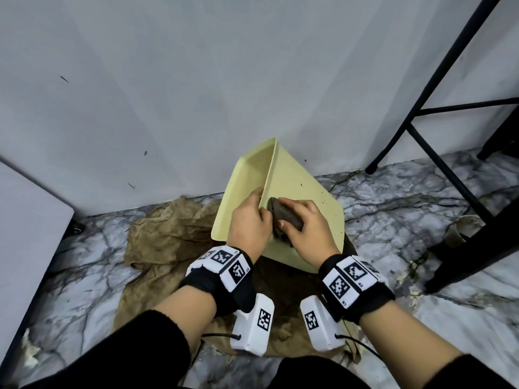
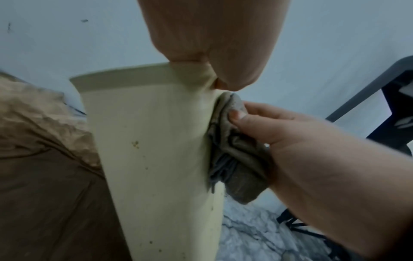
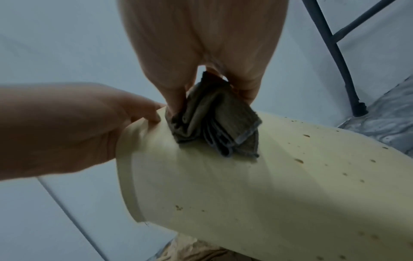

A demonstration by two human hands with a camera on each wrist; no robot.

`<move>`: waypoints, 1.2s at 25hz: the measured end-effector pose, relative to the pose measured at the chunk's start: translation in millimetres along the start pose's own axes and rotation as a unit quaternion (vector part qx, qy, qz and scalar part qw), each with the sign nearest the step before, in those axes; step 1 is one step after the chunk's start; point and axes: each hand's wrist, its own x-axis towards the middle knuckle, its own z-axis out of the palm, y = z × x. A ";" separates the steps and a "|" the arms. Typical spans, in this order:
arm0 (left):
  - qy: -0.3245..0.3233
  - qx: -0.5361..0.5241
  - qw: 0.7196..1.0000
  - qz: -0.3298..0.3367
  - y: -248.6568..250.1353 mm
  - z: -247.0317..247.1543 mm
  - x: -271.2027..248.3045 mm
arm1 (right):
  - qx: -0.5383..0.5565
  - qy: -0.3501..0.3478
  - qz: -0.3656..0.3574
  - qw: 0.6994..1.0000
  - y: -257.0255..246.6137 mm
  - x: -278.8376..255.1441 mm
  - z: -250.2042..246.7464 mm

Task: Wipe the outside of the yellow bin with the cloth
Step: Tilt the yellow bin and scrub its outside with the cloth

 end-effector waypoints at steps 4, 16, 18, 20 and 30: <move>0.017 -0.018 0.999 -0.033 0.1 -4.5 1.9 | -0.005 -0.018 -0.007 1.000 -3.0 7.3 3.7; 0.055 -0.028 0.996 -0.070 -13.3 -16.1 -9.0 | 0.017 -0.059 -0.050 0.997 -11.3 -0.7 17.0; 0.047 -0.027 0.996 -0.064 -12.9 -16.4 -7.7 | 0.022 -0.049 -0.047 0.997 -11.5 -4.8 18.9; 0.053 -0.019 0.997 -0.052 -10.8 -16.5 -1.8 | 0.032 -0.030 -0.054 0.998 -12.8 -2.9 17.1; 0.082 -0.020 0.994 -0.065 -25.6 -7.8 3.4 | 0.007 -0.007 -0.027 1.000 24.0 2.1 27.1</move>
